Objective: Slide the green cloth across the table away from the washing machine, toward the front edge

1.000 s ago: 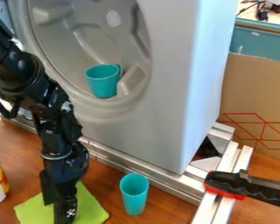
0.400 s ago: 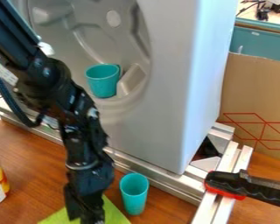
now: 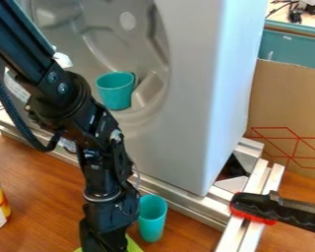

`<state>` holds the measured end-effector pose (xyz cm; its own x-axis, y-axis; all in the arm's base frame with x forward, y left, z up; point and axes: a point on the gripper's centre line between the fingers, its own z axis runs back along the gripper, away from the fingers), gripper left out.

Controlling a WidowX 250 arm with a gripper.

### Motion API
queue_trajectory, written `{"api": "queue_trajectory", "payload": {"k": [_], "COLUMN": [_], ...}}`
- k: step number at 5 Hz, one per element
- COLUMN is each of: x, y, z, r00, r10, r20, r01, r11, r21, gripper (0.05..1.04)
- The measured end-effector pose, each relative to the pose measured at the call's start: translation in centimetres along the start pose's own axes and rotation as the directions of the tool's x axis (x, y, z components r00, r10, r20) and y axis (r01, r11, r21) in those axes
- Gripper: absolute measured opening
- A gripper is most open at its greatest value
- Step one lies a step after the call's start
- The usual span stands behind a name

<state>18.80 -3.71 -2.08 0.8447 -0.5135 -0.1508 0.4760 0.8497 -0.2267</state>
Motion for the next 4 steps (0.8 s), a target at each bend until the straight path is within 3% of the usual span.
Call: {"api": "queue_trajectory", "payload": {"k": [1, 2, 3, 4], "x": [-0.7, -1.8, -4.0, -6.4], "y": [-0.7, -0.2, 1.1, 3.0], "z": [0.3, 3.6, 5.3, 6.8], "r00": [0.997, 0.981, 0.965, 0.966], "r10": [0.054, 0.119, 0.189, 0.221], "r20": [0.056, 0.151, 0.183, 0.136], "r01": [-0.054, -0.127, -0.206, -0.241], "r11": [0.999, 0.991, 0.976, 0.957], "r21": [0.001, 0.043, 0.078, 0.161], "gripper": [1.0, 1.0, 1.0, 1.0]}}
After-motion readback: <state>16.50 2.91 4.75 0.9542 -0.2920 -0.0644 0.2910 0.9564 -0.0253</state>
